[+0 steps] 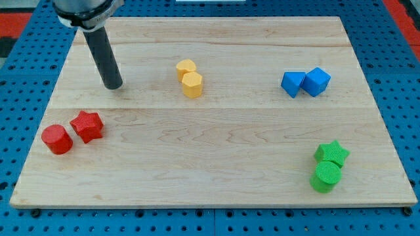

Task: Push the red blocks towards the left top of the board

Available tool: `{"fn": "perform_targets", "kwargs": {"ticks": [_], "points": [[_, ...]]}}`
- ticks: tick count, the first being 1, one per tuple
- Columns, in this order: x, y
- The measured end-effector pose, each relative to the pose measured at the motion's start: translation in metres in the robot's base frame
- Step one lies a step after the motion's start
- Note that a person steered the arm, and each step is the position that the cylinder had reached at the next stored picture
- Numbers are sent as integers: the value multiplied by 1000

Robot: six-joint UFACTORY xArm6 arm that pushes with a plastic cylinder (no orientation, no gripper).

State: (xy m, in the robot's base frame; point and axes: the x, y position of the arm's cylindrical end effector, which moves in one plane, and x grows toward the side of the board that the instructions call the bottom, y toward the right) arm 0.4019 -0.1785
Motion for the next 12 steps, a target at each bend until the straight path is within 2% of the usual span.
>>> {"fn": "perform_targets", "kwargs": {"ticks": [1, 3, 4, 5, 6, 7, 8, 9, 10, 11, 12], "points": [[16, 5], [49, 92], [97, 87], [150, 16], [161, -96], [139, -120], [111, -84], [118, -69], [131, -88], [179, -57], [173, -20]]}}
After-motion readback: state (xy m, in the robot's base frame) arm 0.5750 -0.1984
